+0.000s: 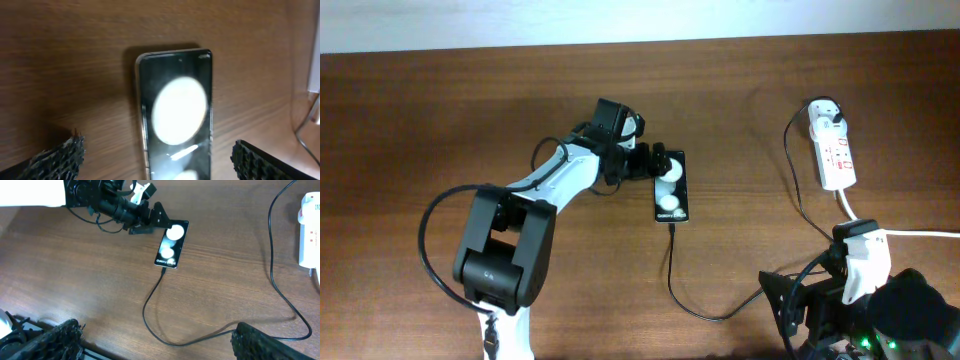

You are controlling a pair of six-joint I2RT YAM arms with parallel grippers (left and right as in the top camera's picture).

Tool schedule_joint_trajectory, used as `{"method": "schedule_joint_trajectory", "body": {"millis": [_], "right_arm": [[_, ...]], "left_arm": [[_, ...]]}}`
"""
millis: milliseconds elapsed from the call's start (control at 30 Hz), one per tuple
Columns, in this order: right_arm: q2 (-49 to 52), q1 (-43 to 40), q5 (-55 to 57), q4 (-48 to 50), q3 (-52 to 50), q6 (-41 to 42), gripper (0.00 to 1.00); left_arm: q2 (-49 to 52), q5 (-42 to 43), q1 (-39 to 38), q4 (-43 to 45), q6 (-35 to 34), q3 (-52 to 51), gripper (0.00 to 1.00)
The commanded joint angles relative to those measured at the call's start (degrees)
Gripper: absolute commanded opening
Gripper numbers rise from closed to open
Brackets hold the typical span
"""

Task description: Plug charger to phone and switch on socket

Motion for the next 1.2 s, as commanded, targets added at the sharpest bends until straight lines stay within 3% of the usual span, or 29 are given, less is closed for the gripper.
{"method": "schedule_joint_trajectory", "body": {"millis": [0, 133, 267, 367, 567, 967, 1167], "right_arm": [[0.13, -0.2, 0.9, 0.0, -0.26, 0.11, 0.99], [0.13, -0.2, 0.9, 0.0, -0.26, 0.11, 0.99], [0.13, -0.2, 0.9, 0.0, -0.26, 0.11, 0.99], [0.13, -0.2, 0.92, 0.0, -0.24, 0.11, 0.99], [0.13, -0.2, 0.9, 0.0, -0.26, 0.11, 0.99], [0.13, -0.2, 0.9, 0.0, -0.26, 0.11, 0.99], [0.13, -0.2, 0.9, 0.0, -0.26, 0.11, 0.99]], "left_arm": [[5.9, -13.62, 0.79, -3.56, 0.52, -4.04, 0.99], [5.9, -20.37, 0.79, -7.96, 0.52, -4.02, 0.99], [5.88, -21.4, 0.79, -10.45, 0.52, -3.08, 0.99], [5.88, -24.83, 0.79, -16.9, 0.55, 2.82, 0.99], [5.88, -25.81, 0.79, -28.02, 0.7, 13.57, 0.99], [5.53, -29.77, 0.76, -38.16, 0.72, 20.28, 0.99], [-4.28, -29.77, 0.79, -39.85, 0.72, 22.1, 0.99]]}}
